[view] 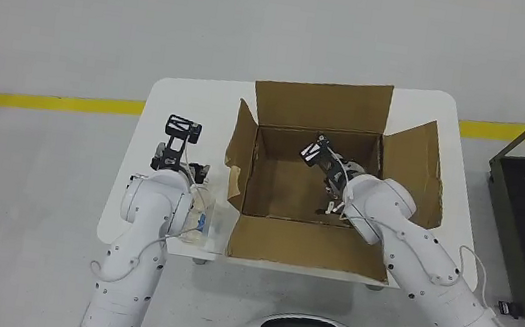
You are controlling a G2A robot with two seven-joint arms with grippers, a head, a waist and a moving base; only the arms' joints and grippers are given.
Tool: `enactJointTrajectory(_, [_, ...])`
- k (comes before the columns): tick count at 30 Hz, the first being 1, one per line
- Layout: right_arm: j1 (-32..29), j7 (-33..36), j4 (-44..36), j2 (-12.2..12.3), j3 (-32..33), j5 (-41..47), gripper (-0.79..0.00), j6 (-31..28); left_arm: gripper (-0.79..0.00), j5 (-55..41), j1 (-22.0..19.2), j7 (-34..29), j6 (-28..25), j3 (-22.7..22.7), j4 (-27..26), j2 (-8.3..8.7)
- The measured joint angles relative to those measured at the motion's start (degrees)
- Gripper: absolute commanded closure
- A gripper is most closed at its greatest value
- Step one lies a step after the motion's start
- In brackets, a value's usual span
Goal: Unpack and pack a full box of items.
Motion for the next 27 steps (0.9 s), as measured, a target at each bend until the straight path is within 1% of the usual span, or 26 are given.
enactJointTrajectory(18, [0.0,0.0,0.0,0.0,0.0,0.0,0.000,0.0,-0.785,0.0,0.0,0.0,0.0,0.0,0.0,0.00])
enactJointTrajectory(19, [0.0,0.0,0.0,0.0,0.0,0.0,-0.785,0.0,-0.785,0.0,0.0,0.0,0.0,0.0,0.0,0.00])
enactJointTrajectory(21, [-0.2,-0.2,0.0,0.0,0.1,0.0,-0.785,0.0,-0.785,0.0,0.0,0.0,0.0,0.0,0.0,0.00])
enactJointTrajectory(23, [-1.0,-2.0,-0.4,0.1,0.6,-0.1,-0.785,-0.2,-0.785,0.0,0.0,0.0,0.0,0.0,0.0,0.00])
enactJointTrajectory(27, [-2.3,-3.2,-2.9,0.3,1.1,-1.3,-0.785,-1.5,-0.785,0.0,0.0,0.0,0.0,0.0,0.0,0.00])
